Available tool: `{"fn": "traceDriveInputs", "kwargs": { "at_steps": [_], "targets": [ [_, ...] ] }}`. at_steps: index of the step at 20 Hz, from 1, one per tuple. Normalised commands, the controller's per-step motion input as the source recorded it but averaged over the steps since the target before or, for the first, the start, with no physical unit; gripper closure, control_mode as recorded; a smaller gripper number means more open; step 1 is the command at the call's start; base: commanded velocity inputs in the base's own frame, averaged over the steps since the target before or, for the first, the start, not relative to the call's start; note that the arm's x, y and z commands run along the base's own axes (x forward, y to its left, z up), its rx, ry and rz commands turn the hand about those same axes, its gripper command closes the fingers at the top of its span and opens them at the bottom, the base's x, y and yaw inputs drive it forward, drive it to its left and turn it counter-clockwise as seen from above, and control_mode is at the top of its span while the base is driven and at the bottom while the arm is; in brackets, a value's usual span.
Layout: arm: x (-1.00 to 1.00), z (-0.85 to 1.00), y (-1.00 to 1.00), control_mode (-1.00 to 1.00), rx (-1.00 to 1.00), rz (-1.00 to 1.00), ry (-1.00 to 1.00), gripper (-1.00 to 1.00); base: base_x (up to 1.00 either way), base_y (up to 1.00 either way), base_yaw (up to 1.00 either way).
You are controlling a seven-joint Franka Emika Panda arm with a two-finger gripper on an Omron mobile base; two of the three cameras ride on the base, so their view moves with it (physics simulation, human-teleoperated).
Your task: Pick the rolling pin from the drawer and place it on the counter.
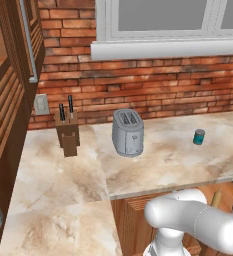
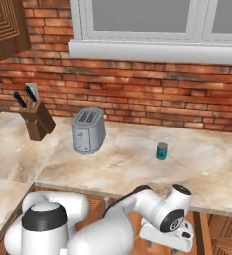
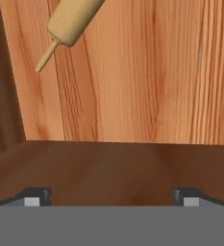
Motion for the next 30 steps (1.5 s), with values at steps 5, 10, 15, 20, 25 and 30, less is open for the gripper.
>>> {"fn": "traceDriveInputs", "kwargs": {
  "at_steps": [5,10,15,20,25,30],
  "targets": [
    [-0.43,-0.7,0.02,-1.0,-0.01,0.19,0.0,-1.0,0.0,0.0,0.0],
    [-1.0,-0.58,-0.26,-1.0,0.01,0.23,0.0,-1.0,0.0,0.0,0.0],
    [-1.0,-0.05,-0.46,-1.0,0.12,0.16,0.0,-1.0,0.0,0.0,0.0],
    [0.0,0.9,-0.09,-1.0,0.19,0.03,0.0,-1.0,0.0,0.0,0.0],
    [0.54,0.96,0.04,-1.0,0.11,0.01,0.01,-1.0,0.0,0.0,0.0],
    [0.18,0.18,0.03,-1.0,0.01,-0.01,0.03,-1.0,0.0,0.0,0.0]
  ]
}}
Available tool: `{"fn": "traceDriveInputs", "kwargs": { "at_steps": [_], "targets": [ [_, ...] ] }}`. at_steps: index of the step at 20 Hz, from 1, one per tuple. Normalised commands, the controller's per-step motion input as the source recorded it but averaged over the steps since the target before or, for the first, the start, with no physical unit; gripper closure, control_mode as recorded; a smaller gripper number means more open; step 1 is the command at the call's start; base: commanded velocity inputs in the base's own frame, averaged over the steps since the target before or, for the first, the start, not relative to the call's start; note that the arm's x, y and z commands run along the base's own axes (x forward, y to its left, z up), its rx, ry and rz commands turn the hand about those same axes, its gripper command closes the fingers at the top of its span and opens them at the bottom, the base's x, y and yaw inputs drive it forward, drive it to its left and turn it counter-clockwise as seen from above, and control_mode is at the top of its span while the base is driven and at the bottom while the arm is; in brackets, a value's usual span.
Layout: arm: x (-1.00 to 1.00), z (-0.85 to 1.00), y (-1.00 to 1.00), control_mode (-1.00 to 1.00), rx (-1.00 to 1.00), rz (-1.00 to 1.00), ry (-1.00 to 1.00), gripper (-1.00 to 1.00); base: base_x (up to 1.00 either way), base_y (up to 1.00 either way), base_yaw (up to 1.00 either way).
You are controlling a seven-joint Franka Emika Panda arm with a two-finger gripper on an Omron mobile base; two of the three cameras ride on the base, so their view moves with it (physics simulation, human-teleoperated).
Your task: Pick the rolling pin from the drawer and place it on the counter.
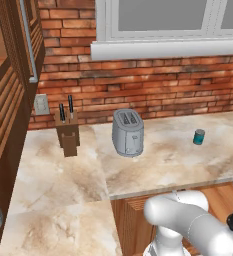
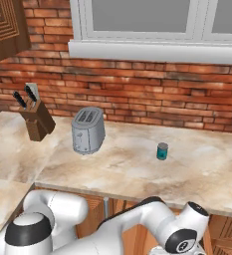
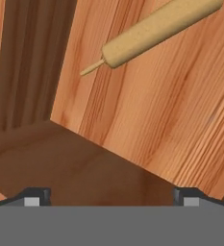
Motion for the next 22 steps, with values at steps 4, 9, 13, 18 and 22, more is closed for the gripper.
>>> {"fn": "traceDriveInputs", "kwargs": {
  "at_steps": [4,9,13,18,22],
  "targets": [
    [0.32,-0.03,0.17,-1.0,0.0,-0.09,0.0,-1.0,0.0,0.0,0.0],
    [0.47,0.0,0.4,-1.0,0.0,-0.14,0.0,-1.0,0.0,0.0,0.0],
    [0.46,-0.17,0.24,-1.0,0.0,-0.21,0.0,-1.0,0.0,0.0,0.0],
    [0.46,-0.42,0.02,-1.0,0.0,-0.3,0.0,-1.0,0.0,0.0,0.0],
    [0.48,-0.5,0.0,-1.0,0.0,-0.38,0.0,-1.0,0.0,0.0,0.0]
  ]
}}
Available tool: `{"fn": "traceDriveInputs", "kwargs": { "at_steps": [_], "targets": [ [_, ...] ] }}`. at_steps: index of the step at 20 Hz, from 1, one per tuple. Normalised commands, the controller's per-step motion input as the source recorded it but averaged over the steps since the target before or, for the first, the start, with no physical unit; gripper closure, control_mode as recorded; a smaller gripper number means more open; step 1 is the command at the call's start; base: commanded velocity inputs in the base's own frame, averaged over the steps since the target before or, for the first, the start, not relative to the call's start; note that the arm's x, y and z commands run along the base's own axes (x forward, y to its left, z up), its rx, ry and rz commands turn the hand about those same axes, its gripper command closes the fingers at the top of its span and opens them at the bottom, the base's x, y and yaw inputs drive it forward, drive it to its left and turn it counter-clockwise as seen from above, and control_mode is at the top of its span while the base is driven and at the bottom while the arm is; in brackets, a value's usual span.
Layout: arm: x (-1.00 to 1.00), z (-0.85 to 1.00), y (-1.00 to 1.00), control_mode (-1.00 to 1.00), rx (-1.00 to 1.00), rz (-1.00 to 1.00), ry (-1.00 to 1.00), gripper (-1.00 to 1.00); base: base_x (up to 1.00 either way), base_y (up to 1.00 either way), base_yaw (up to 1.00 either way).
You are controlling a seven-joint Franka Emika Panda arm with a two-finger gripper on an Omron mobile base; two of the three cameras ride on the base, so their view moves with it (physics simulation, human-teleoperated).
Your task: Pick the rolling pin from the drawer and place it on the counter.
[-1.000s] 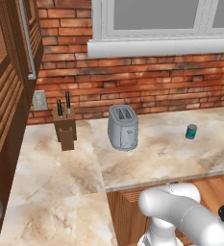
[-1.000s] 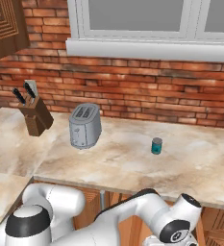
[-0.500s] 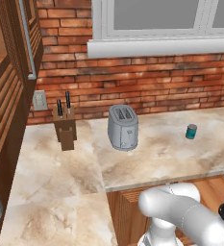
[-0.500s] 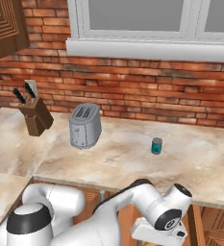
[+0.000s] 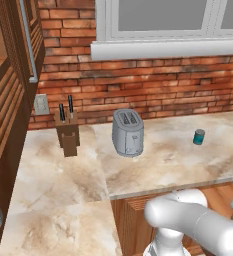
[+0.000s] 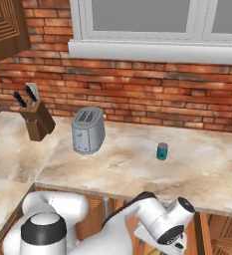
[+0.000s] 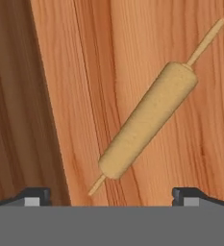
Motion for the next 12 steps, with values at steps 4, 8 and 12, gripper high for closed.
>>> {"fn": "traceDriveInputs", "kwargs": {
  "at_steps": [4,8,12],
  "targets": [
    [0.54,-0.44,0.03,-1.0,-0.03,-0.35,0.0,-1.0,0.0,0.0,0.0],
    [0.37,-0.59,-0.02,-1.0,-0.13,-0.31,0.03,-1.0,0.0,0.0,0.0],
    [0.0,-0.69,-0.11,-1.0,-0.21,-0.25,0.06,-1.0,0.0,0.0,0.0]
  ]
}}
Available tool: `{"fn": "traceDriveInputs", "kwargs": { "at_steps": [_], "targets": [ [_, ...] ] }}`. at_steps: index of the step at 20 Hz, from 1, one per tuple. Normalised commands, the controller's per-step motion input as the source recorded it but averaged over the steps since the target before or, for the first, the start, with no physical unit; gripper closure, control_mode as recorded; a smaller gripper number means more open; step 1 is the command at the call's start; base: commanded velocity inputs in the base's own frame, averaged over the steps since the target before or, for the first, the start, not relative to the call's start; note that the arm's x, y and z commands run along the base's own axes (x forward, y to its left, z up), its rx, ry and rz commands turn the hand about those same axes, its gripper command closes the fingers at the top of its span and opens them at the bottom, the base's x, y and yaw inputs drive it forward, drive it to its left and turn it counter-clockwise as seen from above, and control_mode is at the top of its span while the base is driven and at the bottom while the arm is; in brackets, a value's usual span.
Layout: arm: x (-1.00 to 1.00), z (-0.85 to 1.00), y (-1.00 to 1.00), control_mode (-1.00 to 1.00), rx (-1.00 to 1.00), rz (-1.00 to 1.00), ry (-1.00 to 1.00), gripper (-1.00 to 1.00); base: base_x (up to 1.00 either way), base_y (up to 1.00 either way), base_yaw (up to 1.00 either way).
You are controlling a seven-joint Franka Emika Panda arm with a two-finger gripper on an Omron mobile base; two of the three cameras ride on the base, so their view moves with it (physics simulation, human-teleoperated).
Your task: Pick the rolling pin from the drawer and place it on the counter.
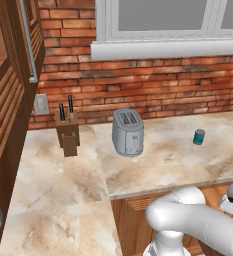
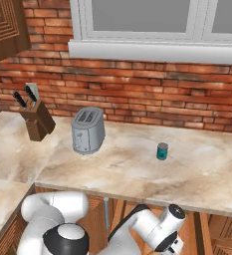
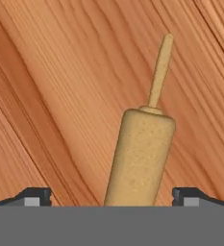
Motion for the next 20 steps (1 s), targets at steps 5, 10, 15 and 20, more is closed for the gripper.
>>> {"fn": "traceDriveInputs", "kwargs": {
  "at_steps": [5,10,15,20],
  "targets": [
    [0.02,-0.68,0.0,-1.0,-0.21,-0.22,0.07,-1.0,0.0,0.0,0.0],
    [0.15,-0.77,0.0,-1.0,-0.16,-0.15,0.03,-1.0,0.0,0.0,0.0],
    [-0.17,-0.81,0.0,-1.0,-0.12,-0.04,0.07,1.0,0.0,0.0,0.0],
    [-0.94,-0.73,-0.26,-1.0,-0.04,0.0,0.18,1.0,0.0,0.0,0.0]
  ]
}}
